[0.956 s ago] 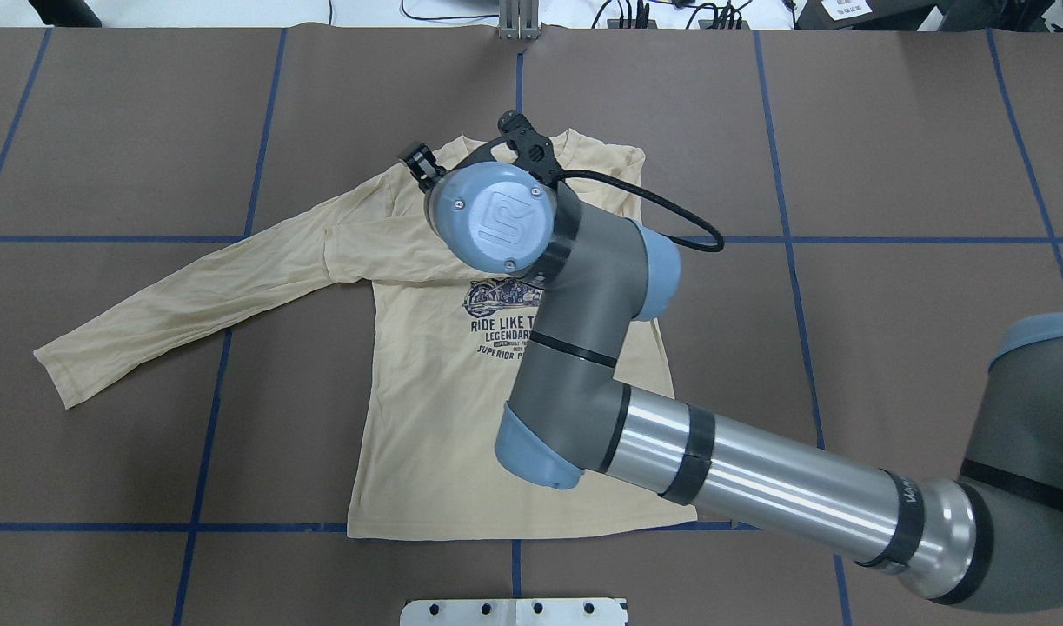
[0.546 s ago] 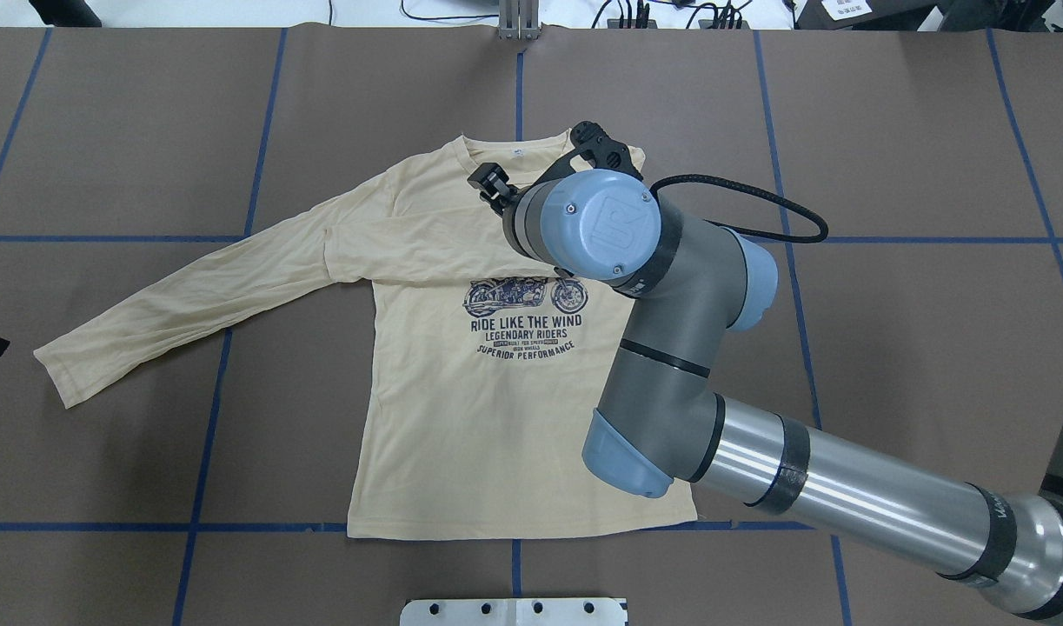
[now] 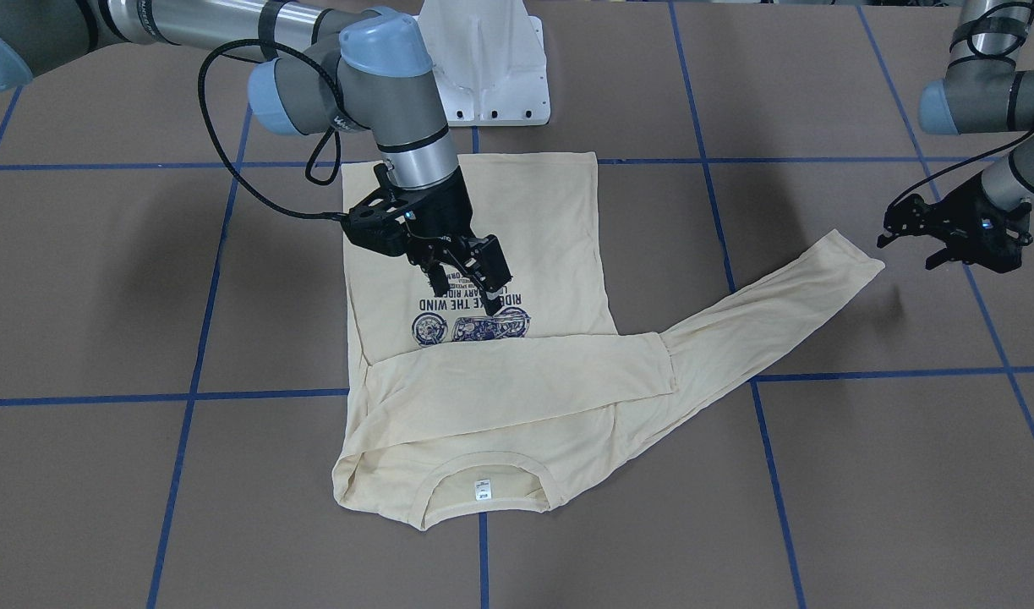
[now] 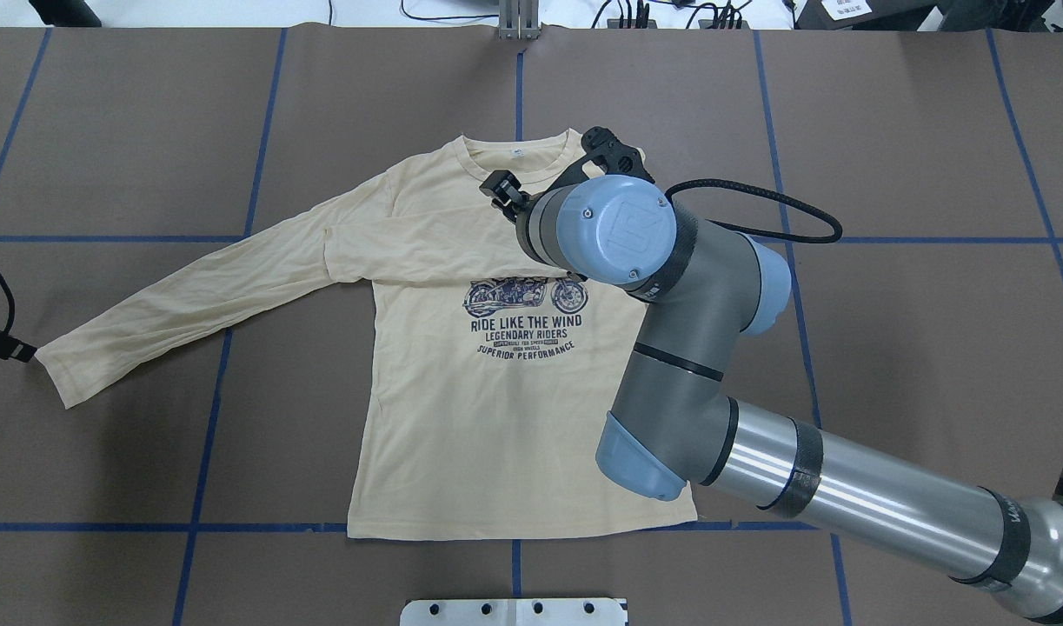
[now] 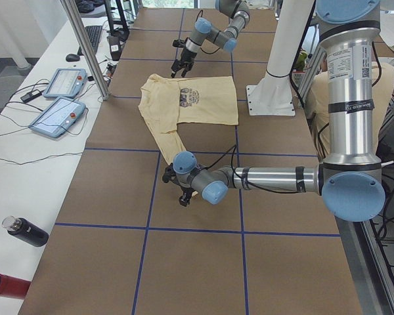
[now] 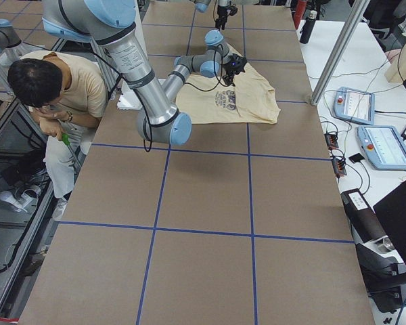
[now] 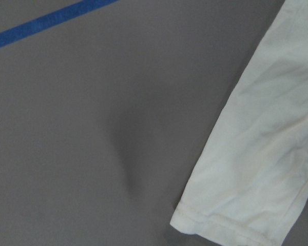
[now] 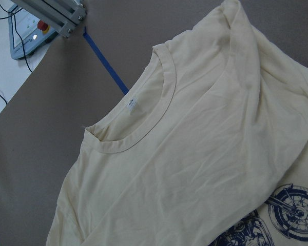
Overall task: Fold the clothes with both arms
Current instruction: 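Reach the left gripper to the cuff of the other sleeve and grasp it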
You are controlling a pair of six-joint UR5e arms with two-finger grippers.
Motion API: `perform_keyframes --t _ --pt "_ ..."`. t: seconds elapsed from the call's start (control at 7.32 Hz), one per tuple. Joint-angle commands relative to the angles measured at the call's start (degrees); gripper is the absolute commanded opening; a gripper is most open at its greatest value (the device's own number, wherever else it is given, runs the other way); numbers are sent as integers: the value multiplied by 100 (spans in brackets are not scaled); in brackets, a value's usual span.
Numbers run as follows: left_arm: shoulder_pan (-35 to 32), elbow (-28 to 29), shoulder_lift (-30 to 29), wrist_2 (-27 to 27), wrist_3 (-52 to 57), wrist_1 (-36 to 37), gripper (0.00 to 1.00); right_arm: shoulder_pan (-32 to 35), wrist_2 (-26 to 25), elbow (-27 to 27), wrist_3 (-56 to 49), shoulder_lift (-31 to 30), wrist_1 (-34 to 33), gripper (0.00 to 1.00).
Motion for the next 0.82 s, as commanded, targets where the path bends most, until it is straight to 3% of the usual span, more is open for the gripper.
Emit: perform_keyframes --t 0.0,0.68 --pt "125 181 -227 -88 1 -13 85 -5 -7 12 -1 -3 -7 99" --pt "328 330 -227 -124 10 -13 69 -22 2 13 -10 -65 11 99"
